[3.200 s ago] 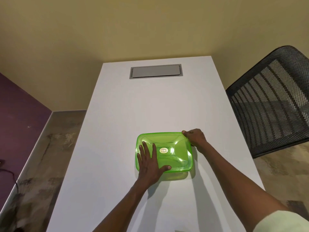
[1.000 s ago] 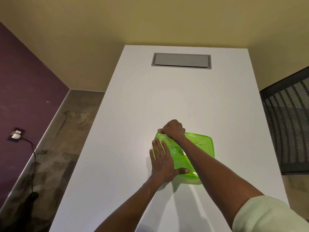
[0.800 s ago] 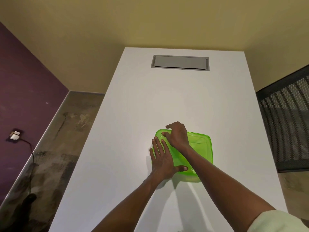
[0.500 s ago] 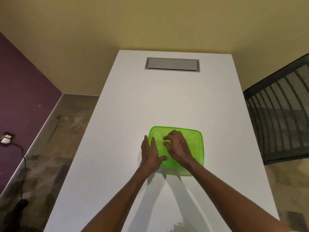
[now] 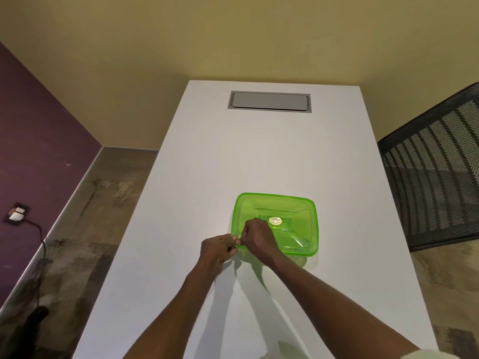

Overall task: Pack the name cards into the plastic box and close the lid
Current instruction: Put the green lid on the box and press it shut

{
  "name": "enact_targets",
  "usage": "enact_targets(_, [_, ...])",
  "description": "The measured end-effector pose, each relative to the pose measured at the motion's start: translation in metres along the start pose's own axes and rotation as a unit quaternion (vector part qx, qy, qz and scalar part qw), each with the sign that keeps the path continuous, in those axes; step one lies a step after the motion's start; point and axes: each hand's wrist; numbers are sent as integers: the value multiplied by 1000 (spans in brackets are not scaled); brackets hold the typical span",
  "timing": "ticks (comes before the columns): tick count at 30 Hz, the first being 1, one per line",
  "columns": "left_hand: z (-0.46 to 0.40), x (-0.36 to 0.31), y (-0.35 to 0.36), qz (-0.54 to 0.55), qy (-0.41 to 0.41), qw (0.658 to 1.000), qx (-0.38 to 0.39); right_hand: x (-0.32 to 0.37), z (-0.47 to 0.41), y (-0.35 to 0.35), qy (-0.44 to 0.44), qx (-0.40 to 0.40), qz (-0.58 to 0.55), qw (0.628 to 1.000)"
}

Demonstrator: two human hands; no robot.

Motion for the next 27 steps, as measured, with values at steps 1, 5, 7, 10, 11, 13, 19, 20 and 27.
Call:
enact_targets(1, [2, 0, 1, 2, 3, 1000, 2, 1, 1, 0, -8, -1, 33, 999])
enact_targets(5, [9, 0, 4, -9, 30, 999, -35, 6, 5, 7, -51, 23, 195, 979])
enact_targets(7, [10, 1, 7, -33, 39, 997, -61, 7, 7, 11, -54, 24, 228, 972])
enact_targets(10, [11, 2, 9, -40, 52, 994, -84, 6, 4, 12, -61, 22, 242, 968])
enact_targets(11, [12, 2, 9, -36, 57, 994, -87, 5, 4, 11, -67, 23, 237, 969])
enact_targets(13, [14, 3, 12, -42, 71, 992, -92, 1, 5, 9, -81, 25, 217, 973])
enact_targets(19, [20, 7, 15, -120, 123, 977, -128, -10, 9, -9, -67, 31, 52, 996])
enact_targets(20, [21, 6, 15, -149, 142, 970, -133, -14, 11, -14, -60, 19, 24, 998])
enact_targets(27, [45, 7, 29, -301, 303, 878, -217, -53, 41, -57, -16, -70, -72, 995])
Point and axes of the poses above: each hand's wrist, its own z-axis away from the middle knuckle, its own y-axis out of the palm, x = y × z, and after that the axes turned 11 degrees about -z, right-handed
